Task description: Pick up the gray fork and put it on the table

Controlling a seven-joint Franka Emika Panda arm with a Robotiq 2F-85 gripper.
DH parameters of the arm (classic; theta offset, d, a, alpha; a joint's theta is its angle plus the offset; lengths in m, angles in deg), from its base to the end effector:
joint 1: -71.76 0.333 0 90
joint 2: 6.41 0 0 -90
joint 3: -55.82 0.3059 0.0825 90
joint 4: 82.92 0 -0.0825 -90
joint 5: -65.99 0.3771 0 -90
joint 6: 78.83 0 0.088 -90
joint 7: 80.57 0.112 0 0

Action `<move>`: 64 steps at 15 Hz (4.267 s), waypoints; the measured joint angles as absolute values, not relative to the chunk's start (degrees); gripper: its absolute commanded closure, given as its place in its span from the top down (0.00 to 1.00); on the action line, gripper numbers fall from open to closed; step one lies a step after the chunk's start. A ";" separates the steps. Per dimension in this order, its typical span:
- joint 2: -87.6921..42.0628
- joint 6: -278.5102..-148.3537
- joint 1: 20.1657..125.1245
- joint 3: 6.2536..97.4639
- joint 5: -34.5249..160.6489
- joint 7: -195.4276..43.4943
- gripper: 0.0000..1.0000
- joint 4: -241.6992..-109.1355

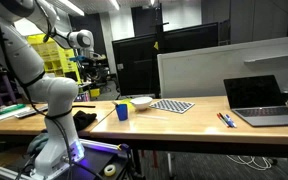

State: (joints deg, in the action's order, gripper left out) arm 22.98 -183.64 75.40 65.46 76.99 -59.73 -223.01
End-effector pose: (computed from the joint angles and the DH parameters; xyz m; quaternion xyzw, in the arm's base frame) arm 0.3670 0.1060 0.4608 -0.9915 0.1079 0.0650 0.0332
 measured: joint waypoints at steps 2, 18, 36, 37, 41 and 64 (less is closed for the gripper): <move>22.99 -183.68 75.40 65.46 76.99 -59.73 1.00 -222.98; 22.92 -183.69 75.40 65.44 76.99 -59.73 1.00 -223.11; 14.04 -180.30 69.25 57.15 69.44 -67.79 1.00 -205.78; 11.39 -179.90 69.13 56.94 68.92 -68.30 1.00 -203.55; -0.26 -178.59 69.14 56.81 68.17 -68.83 1.00 -195.38; -32.81 -160.95 61.28 48.94 76.59 -73.87 1.00 -170.90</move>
State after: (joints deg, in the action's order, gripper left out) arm -32.81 -160.95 61.28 48.94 76.59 -73.87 -170.90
